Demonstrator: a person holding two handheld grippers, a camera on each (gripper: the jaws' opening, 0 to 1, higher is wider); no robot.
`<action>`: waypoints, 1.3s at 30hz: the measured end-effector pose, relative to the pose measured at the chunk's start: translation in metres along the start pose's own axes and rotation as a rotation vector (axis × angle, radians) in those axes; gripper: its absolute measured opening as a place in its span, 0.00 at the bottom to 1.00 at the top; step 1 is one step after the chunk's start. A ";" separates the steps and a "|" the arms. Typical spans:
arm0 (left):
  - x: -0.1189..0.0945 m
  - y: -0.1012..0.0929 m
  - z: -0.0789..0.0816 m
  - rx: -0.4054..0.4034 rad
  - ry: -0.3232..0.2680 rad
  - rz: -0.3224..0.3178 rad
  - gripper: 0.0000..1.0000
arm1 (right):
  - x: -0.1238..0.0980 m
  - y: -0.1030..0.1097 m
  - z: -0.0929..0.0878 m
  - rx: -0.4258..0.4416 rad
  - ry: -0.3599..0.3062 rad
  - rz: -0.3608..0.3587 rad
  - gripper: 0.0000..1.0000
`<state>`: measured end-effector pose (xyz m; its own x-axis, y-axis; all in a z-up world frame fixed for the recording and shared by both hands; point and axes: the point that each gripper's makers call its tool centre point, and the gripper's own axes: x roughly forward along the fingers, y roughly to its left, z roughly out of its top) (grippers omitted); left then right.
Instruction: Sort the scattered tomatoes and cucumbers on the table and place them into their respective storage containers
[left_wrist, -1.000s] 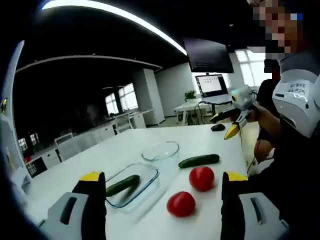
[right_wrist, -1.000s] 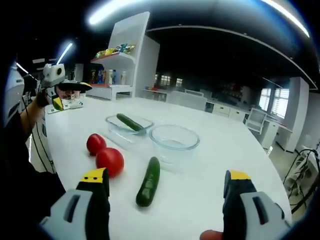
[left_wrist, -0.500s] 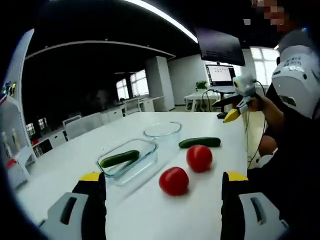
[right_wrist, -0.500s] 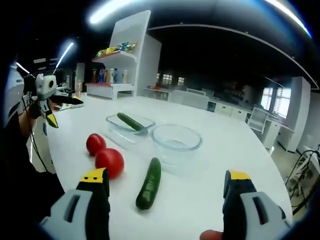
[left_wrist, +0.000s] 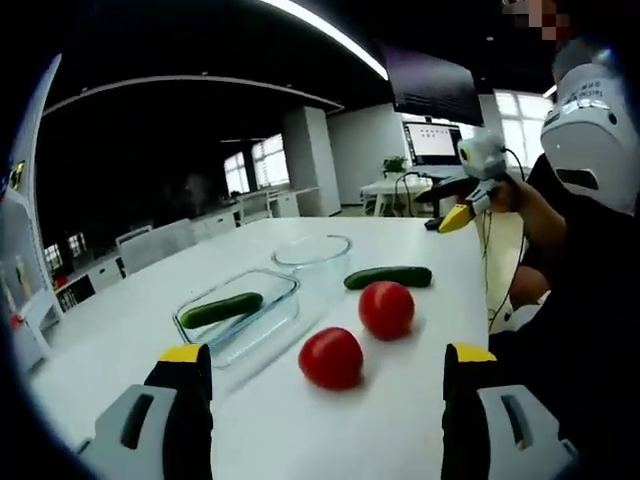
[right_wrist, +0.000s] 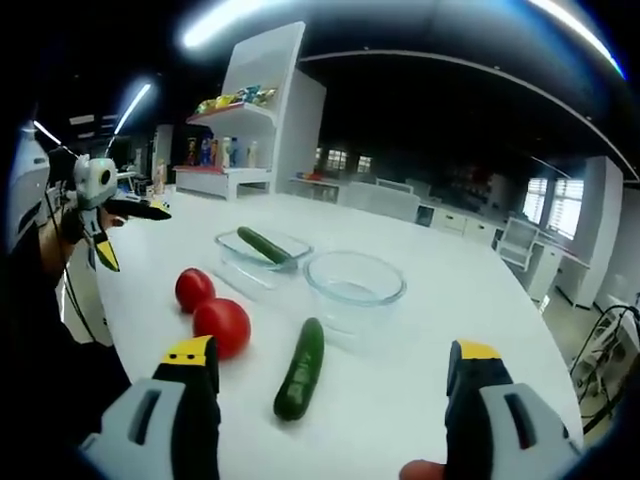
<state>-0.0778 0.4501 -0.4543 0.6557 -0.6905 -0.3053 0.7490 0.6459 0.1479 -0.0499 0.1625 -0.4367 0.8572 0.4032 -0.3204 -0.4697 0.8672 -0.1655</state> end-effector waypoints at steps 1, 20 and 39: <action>0.001 0.000 -0.001 0.001 0.002 0.003 0.95 | 0.000 0.002 0.001 0.000 -0.004 0.007 0.90; 0.000 0.004 0.004 0.037 -0.024 0.047 0.94 | 0.022 0.000 0.009 0.009 -0.055 0.002 0.88; 0.001 0.004 -0.005 0.007 -0.017 0.052 0.93 | 0.059 -0.008 -0.003 -0.026 -0.037 -0.034 0.71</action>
<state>-0.0748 0.4538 -0.4584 0.6950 -0.6618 -0.2812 0.7147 0.6787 0.1692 0.0037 0.1790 -0.4572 0.8797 0.3846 -0.2798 -0.4452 0.8729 -0.1997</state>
